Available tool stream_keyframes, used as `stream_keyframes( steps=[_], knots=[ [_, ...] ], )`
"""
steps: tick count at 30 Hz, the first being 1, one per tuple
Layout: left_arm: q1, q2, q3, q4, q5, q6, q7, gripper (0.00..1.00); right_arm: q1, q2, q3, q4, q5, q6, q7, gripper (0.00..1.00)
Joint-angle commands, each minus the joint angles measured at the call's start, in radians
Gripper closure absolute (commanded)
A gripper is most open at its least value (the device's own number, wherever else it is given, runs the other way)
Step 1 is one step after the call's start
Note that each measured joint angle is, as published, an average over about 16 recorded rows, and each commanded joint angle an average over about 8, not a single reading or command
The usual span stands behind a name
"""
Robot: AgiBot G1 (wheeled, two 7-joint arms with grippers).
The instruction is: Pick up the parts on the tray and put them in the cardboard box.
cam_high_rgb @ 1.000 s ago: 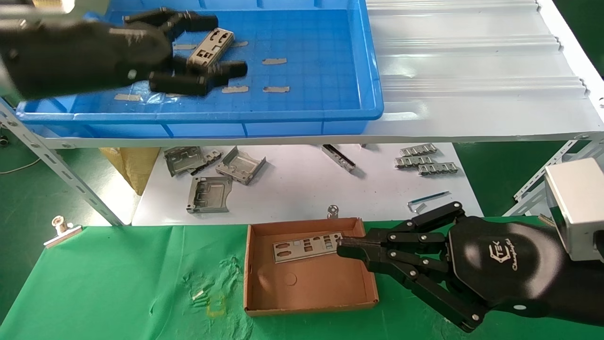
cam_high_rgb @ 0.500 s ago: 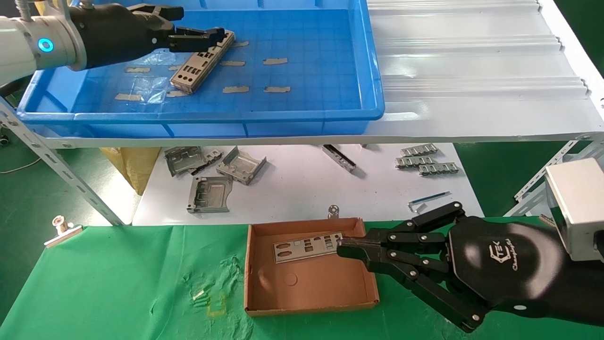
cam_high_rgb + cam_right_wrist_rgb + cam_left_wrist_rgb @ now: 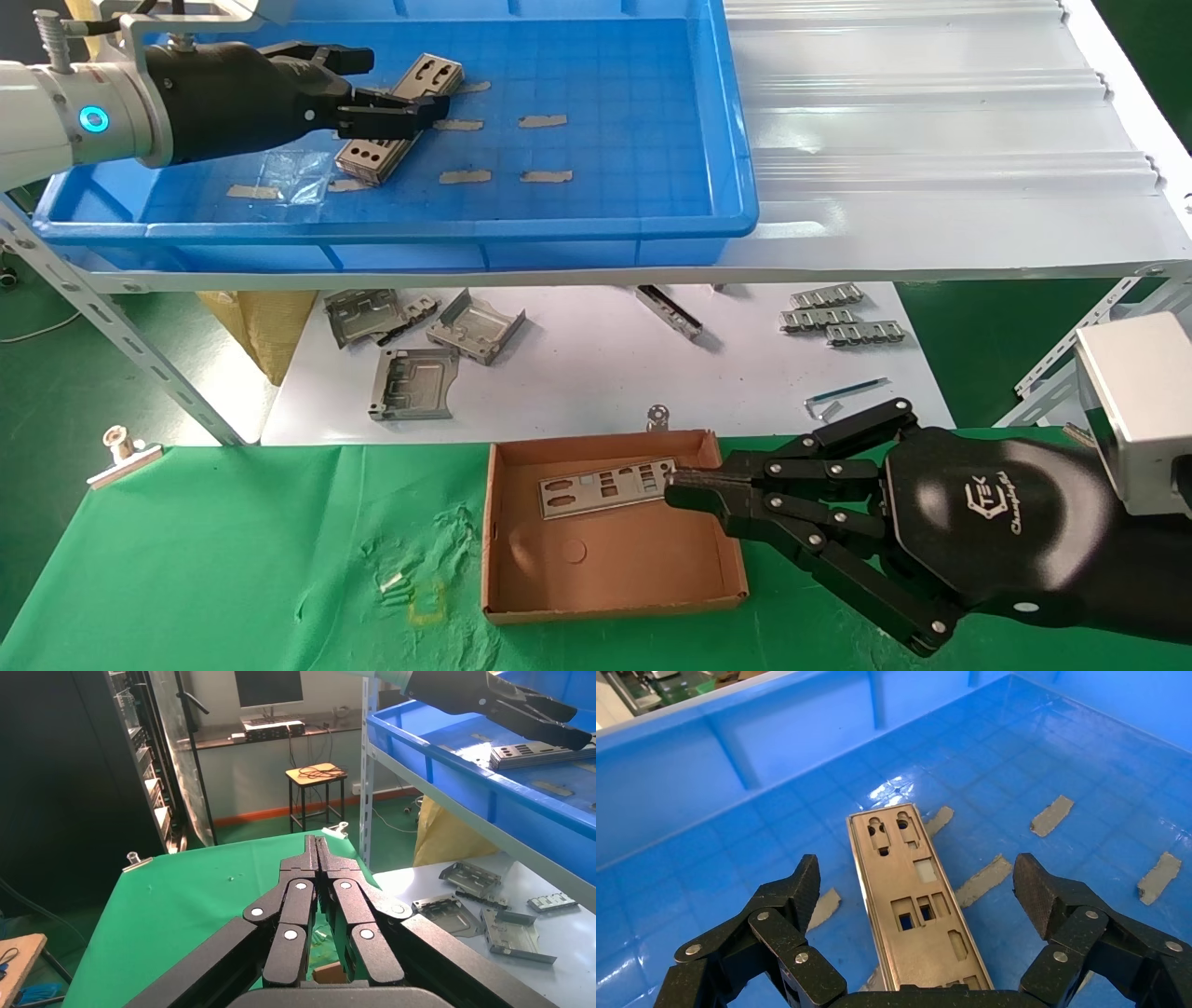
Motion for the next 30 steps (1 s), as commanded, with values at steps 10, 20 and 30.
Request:
stream_keyframes(
  steps=[10,20,30],
  knots=[
    [-0.004,0.006,-0.004,0.027,-0.006,-0.003,0.02,1.0,0.0,0.0,0.0,0.0,0.0,0.0,0.0,1.0],
    [0.002,0.015,-0.012,0.048,-0.016,-0.026,0.015,1.0,0.0,0.0,0.0,0.0,0.0,0.0,0.0,1.0],
    [0.0,0.021,-0.005,0.053,-0.006,-0.041,0.014,1.0,0.0,0.0,0.0,0.0,0.0,0.0,0.0,1.0]
  ],
)
